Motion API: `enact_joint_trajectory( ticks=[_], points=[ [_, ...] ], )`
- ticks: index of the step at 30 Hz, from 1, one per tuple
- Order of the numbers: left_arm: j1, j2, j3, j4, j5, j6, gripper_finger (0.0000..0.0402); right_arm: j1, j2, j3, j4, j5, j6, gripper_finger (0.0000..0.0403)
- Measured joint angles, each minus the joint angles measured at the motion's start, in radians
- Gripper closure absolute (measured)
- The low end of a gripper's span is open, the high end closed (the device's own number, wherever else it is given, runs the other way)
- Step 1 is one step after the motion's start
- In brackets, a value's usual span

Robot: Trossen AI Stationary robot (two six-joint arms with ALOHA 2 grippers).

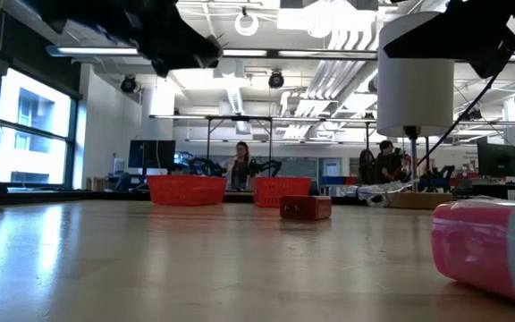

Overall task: Pick & Place Office items
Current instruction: Put the green charger adapter into the left red bin

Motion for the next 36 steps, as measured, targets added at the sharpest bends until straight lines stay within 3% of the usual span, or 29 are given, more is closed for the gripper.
enact_joint_trajectory(
  ticks=[11, 23, 26, 32, 36],
  points=[
    [0.055, 0.007, -0.109, 0.233, 0.048, -0.042, 0.0275, 0.000, 0.001, 0.000, 0.000, 0.000, 0.022, 0.0151],
    [0.089, 0.137, -0.135, 0.447, 0.161, -0.087, 0.0275, 0.000, 0.001, 0.000, 0.000, -0.001, 0.047, 0.0151],
    [0.095, 0.145, -0.135, 0.469, 0.079, -0.093, 0.0275, -0.002, 0.014, 0.000, 0.002, 0.000, 0.046, 0.0151],
    [0.184, 0.145, -0.135, 0.473, -0.192, -0.131, 0.0275, -0.009, 0.075, 0.000, 0.009, -0.014, 0.052, 0.0151],
    [0.325, 0.151, -0.135, 0.384, -0.214, -0.234, 0.0275, -0.023, 0.103, 0.000, 0.032, -0.060, 0.052, 0.0151]
  ],
)
